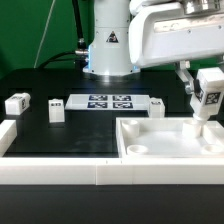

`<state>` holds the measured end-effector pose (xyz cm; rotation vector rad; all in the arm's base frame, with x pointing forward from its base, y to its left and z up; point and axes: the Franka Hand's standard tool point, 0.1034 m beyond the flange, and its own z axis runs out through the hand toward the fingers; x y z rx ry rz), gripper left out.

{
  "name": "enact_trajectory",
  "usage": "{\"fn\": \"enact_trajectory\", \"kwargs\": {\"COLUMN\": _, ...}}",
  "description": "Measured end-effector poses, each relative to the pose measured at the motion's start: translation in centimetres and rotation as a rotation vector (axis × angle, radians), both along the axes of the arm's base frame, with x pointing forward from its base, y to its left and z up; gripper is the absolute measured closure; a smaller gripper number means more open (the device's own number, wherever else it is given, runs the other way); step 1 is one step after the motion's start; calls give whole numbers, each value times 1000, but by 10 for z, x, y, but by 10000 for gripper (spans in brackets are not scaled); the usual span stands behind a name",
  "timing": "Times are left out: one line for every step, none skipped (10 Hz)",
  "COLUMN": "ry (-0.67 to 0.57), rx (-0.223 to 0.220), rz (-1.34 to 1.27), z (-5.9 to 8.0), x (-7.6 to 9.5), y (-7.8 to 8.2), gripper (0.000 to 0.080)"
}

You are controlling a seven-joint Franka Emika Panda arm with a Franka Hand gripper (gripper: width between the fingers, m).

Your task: Assemble one leg

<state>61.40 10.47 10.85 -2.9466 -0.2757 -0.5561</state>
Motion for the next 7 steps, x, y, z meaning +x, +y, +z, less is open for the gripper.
{"fn": "enact_trajectory", "kwargs": {"ry": 5, "rx": 1, "rz": 1, "z": -4, "x": 0, "y": 1, "gripper": 509}}
{"fn": "enact_trajectory", "kwargs": {"ry": -33, "rx": 0, "rz": -2, "z": -6, "x": 3, "y": 1, "gripper": 509}}
{"fn": "enact_trajectory", "kwargs": {"ry": -167, "rx": -9, "rz": -19, "z": -9, "x": 7, "y": -4, "gripper": 509}}
{"fn": "enact_trajectory", "kwargs": {"ry": -170, "rx": -9, "rz": -20, "z": -18, "x": 0, "y": -3, "gripper": 509}}
{"fn": "enact_trajectory", "kwargs": {"ry": -169, "rx": -8, "rz": -16, "z": -17, "x": 1, "y": 0, "gripper": 509}}
{"fn": "enact_trajectory", "kwargs": {"ry": -171, "rx": -7, "rz": -12, "z": -16, "x": 2, "y": 2, "gripper": 509}}
{"fn": "enact_trajectory", "kwargs": {"ry": -167, "rx": -7, "rz": -12, "z": -19, "x": 1, "y": 3, "gripper": 509}}
